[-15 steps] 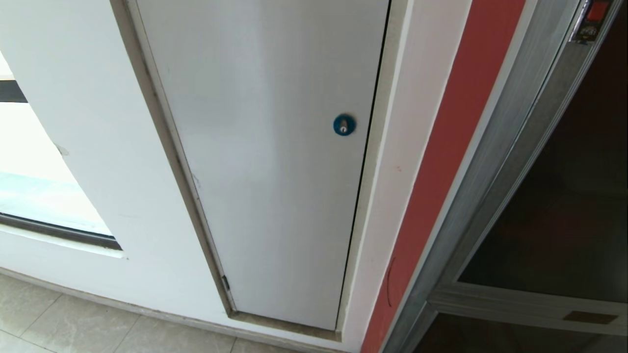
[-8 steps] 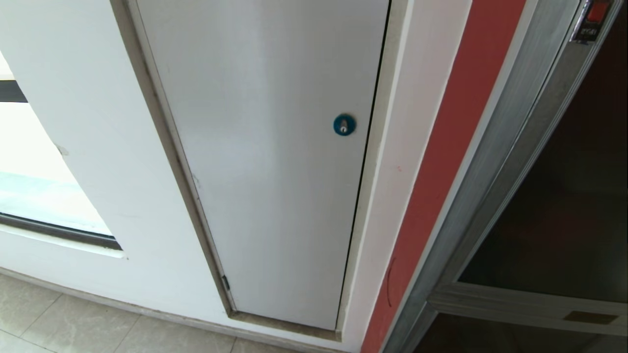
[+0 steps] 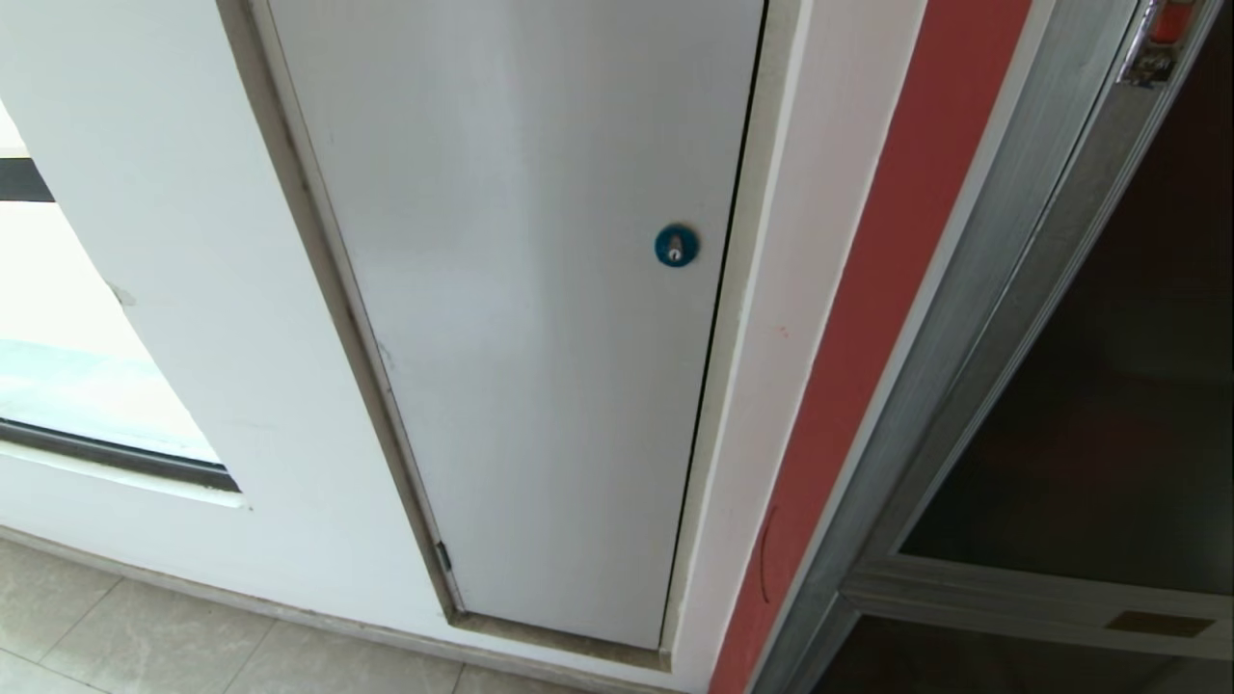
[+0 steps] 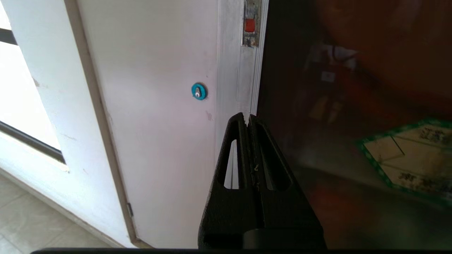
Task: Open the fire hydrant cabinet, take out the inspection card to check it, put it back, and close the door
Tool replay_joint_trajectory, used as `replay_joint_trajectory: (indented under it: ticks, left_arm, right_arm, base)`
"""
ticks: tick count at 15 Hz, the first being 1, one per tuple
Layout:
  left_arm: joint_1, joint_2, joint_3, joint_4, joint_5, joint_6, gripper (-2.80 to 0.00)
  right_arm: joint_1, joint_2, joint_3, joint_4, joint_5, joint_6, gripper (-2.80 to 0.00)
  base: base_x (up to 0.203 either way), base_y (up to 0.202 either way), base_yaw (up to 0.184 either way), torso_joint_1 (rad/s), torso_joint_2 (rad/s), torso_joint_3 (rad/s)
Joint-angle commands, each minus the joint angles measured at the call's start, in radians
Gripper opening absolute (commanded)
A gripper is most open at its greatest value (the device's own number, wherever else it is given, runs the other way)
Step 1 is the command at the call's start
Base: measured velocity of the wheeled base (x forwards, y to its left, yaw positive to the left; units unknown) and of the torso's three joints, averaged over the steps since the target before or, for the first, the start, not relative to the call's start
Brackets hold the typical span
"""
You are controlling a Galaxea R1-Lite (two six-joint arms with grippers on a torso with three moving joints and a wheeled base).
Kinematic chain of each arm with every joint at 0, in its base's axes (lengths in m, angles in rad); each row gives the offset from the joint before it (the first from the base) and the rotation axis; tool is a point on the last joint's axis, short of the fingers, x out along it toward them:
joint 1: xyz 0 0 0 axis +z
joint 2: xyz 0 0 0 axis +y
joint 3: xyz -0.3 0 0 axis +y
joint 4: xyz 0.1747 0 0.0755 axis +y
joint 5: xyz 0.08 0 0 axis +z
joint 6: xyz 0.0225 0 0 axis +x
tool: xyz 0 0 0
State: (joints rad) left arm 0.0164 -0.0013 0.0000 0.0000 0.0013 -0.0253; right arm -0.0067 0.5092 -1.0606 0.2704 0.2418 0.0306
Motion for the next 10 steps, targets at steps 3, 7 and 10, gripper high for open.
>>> replay_joint_trajectory:
  ticks: [3, 7, 10]
  left_arm:
    - [0.0, 0.001, 0.0, 0.0, 0.0, -0.001, -2.8]
    - [0.0, 0.001, 0.0, 0.0, 0.0, -0.001, -2.8]
    - [0.0, 0.001, 0.0, 0.0, 0.0, -0.001, -2.8]
  right_arm:
    - [0.0, -0.261, 0.171, 0.036, -0.008, -0.003, -2.8]
    - [0.001, -0.426, 0.417, 0.034, -0.019, -0.009, -2.8]
    - [0.001, -0.506, 0.581, 0.013, -0.11, -0.013, -2.8]
  base:
    - [0.0, 0.0, 0.0, 0.0, 0.0, 0.0]
    - [0.0, 0.0, 0.0, 0.0, 0.0, 0.0]
    - [0.0, 0.0, 0.0, 0.0, 0.0, 0.0]
